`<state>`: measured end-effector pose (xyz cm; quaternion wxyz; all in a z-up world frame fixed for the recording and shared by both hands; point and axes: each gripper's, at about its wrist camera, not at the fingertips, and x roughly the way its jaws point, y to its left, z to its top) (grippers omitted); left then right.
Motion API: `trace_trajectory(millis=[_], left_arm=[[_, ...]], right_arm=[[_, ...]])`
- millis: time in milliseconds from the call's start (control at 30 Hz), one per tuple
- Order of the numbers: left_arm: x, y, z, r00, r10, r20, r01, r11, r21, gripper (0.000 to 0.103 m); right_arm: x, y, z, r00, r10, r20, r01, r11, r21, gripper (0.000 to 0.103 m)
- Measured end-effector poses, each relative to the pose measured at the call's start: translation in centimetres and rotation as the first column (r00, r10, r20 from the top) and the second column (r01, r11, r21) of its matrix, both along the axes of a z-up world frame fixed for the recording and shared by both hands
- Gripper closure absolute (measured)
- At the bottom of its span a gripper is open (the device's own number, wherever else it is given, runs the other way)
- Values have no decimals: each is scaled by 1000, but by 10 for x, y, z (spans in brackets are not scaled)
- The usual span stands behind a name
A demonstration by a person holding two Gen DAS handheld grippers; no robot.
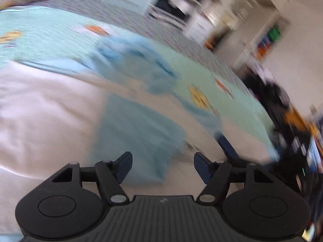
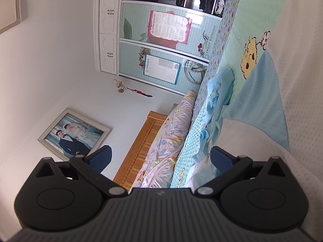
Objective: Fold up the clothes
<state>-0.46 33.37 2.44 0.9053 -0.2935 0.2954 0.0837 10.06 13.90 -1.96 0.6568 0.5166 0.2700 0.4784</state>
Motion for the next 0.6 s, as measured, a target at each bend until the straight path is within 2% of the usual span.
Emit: trace_trajectory(millis=[67,100,133,167,200,233,300,367,467,533,600], left_arm=[[-10,39,-10,987,148,-59,-147,989,14,23],[-14,56,-18,974,199,-106,-197,980,30,27],[-18,71,-24,966,224,-132,-221,975,40,36],[-25,80,-25,964,233,-127,-230,972,34,52],[-32,87,-23,961,249,-121,-248,969,23,54],[-38,90,-20,954,278,-114,-277,961,19,52],[-49,92,-13,943,321,-87,-322,947,-1,31],[-46,83,-11,959,274,-66,-278,958,-68,30],[-20,53,-9,990,139,-38,-143,981,-129,29],[3,32,-7,998,58,1,-57,987,-153,27],[26,9,-12,1000,0,-1,-1,984,-179,24]], right_arm=[[0,1,0,1000,7,2,-7,1000,-3,0],[0,2,0,1000,11,2,-11,1000,-4,0],[1,2,0,1000,15,2,-15,1000,-5,0],[1,3,0,1000,19,3,-19,1000,-7,0],[1,3,0,1000,22,4,-22,1000,-10,0],[1,3,0,1000,27,4,-27,1000,-12,0],[0,6,2,999,49,11,-48,999,-8,0],[-2,10,5,996,79,39,-79,997,-5,0],[-5,11,8,994,91,65,-92,996,3,0],[-4,9,7,995,84,56,-84,996,3,0],[-3,6,3,997,73,35,-73,997,12,0]])
